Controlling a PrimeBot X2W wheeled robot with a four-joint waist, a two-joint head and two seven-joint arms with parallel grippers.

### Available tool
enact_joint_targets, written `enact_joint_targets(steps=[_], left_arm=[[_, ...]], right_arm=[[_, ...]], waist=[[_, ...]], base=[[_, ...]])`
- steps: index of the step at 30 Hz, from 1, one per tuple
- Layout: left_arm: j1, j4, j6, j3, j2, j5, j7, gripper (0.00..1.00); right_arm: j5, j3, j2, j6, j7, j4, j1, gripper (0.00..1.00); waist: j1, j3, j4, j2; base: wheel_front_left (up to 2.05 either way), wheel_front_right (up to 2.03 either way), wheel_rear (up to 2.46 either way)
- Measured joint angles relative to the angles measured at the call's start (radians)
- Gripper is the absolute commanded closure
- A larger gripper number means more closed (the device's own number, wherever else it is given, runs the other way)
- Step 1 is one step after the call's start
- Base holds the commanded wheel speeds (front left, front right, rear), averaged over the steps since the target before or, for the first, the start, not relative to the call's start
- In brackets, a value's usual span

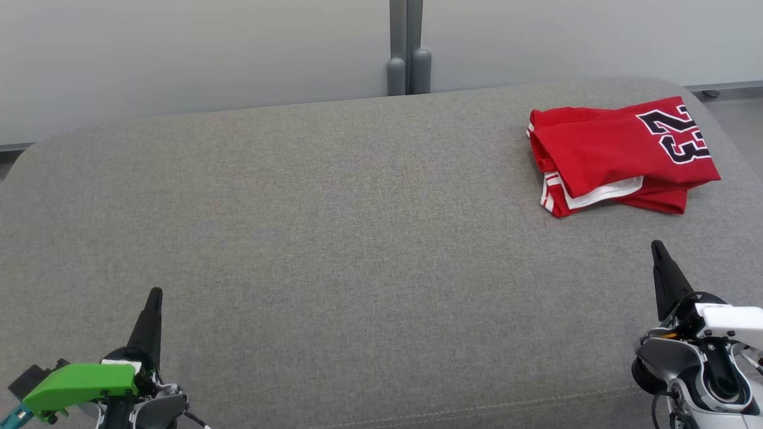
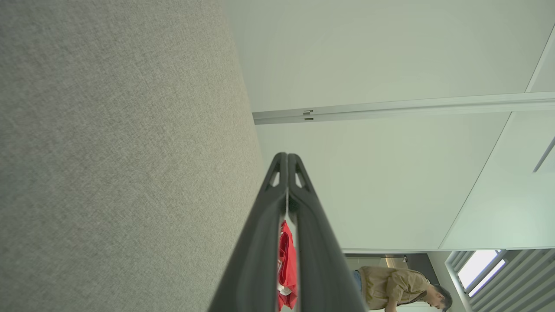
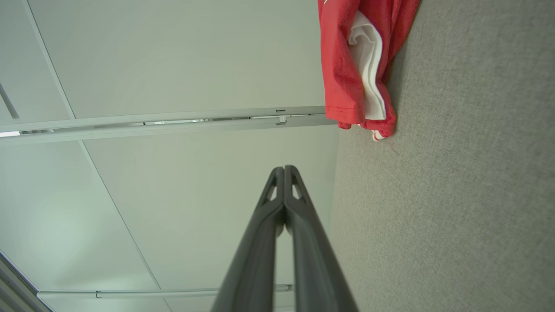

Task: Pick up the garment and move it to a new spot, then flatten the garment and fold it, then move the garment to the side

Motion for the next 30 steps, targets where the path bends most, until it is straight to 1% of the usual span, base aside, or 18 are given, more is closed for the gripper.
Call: enact_joint_targets(steps=[30], left_arm=[[-0.007,0.003,0.0,0.003,0.0,0.0,0.0,1.0]], right_arm=[[0.0,-0.002,0.002,0.004,0.0,0.003,0.0,1.0]], waist=[[0.0,0.0,0.0,0.0]], base=[[0.0,0.0,0.0]])
